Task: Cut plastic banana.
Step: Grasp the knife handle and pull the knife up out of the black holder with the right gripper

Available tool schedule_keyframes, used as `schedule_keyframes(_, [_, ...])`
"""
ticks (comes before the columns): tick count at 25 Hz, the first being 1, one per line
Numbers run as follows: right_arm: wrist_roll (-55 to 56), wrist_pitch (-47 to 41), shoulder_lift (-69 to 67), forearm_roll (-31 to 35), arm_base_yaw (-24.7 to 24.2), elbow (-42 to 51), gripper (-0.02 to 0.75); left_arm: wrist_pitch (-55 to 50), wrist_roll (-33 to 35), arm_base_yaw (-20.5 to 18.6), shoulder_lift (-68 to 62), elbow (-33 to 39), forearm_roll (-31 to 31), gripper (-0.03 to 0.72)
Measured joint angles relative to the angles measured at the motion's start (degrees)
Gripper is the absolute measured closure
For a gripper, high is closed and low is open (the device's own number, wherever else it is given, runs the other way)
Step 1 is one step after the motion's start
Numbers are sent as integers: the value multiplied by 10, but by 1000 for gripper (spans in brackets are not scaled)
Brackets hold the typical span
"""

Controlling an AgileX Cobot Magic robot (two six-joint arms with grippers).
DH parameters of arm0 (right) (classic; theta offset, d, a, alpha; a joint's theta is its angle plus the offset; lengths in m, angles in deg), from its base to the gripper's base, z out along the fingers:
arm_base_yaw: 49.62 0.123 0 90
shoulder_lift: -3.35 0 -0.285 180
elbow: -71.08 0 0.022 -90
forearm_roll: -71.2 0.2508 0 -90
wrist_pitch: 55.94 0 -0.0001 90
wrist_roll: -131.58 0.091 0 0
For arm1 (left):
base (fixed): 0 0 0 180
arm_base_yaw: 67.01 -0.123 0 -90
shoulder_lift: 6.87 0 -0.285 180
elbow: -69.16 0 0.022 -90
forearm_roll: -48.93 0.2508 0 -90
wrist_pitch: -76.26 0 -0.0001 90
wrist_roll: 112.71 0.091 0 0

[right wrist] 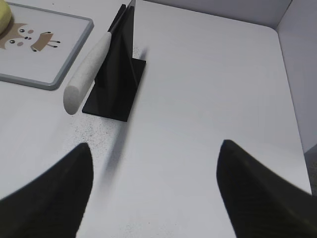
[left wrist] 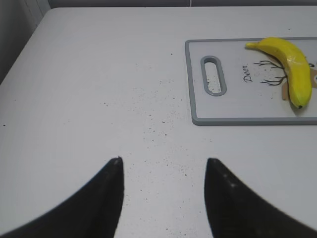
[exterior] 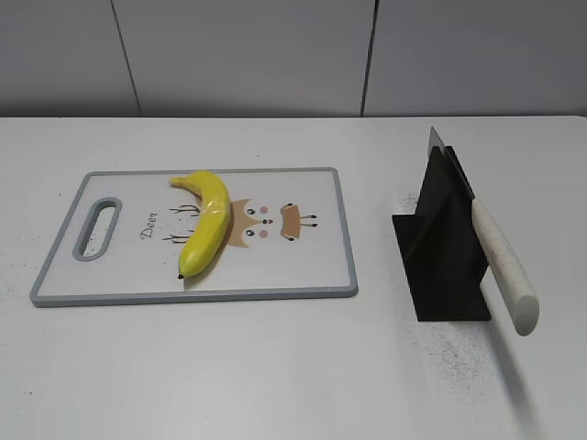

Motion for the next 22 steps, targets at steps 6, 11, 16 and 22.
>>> schedule_keyframes(6, [0, 0, 0, 0, 0, 0, 149, 0, 0, 0, 0, 0, 0, 197])
schedule_keyframes(11, [0, 0, 0, 0, 0, 0, 149, 0, 0, 0, 0, 0, 0, 198])
schedule_keyframes(16, [0, 0, 0, 0, 0, 0, 149, 0, 0, 0, 0, 0, 0, 197])
schedule_keyframes(22, [0, 0, 0, -16, 0, 0, 149, 0, 0, 0, 0, 0, 0, 198])
